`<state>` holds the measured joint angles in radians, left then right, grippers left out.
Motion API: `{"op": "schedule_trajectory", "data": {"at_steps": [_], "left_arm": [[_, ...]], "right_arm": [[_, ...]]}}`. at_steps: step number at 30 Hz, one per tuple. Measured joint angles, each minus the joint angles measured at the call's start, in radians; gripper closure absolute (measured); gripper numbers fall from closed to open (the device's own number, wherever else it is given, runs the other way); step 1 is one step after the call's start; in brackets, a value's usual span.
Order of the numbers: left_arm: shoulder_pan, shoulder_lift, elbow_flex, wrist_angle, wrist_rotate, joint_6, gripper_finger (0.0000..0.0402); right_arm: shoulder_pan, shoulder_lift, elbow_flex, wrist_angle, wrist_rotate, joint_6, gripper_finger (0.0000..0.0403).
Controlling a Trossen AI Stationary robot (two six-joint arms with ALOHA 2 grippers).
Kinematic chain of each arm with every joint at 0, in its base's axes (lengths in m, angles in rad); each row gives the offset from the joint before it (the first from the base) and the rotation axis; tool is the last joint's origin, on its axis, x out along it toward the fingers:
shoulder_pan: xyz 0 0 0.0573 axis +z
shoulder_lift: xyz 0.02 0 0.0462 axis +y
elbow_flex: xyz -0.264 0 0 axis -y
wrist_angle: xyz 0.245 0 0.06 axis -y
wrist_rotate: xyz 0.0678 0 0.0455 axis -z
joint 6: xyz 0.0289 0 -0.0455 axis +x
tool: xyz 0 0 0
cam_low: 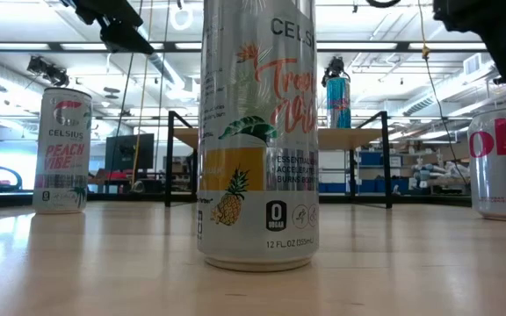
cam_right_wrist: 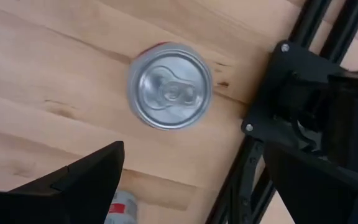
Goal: Place canned beverage on shelf
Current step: Put the top red soda can on the shelf
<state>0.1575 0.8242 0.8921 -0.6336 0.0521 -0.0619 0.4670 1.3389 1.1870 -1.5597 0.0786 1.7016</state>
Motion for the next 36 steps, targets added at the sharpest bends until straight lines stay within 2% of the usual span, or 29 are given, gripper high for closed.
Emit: {"op": "schedule_trajectory", "data": {"at_steps": [7, 24, 30, 36], "left_arm": [[0.000, 0.000, 0.000, 0.001, 0.000, 0.006, 0.0083], [0.000, 0.000, 0.000, 0.002, 0.000, -0.002, 0.0083], [0.000, 0.000, 0.000, 0.002, 0.000, -0.002, 0.0083], [0.000, 0.000, 0.000, 0.001, 0.000, -0.003, 0.0083]], "right_arm": [[0.004, -0.032, -0.058, 0.063, 0.029, -0.007, 0.0010], [-0.067, -0.032, -0.184, 0.199, 0.052, -0.078, 0.0010], [-0.086, -0.031, -0.231, 0.299, 0.050, -0.127, 0.0009], [-0.091, -0.031, -0.231, 0.279, 0.030, -0.134, 0.0014]]}}
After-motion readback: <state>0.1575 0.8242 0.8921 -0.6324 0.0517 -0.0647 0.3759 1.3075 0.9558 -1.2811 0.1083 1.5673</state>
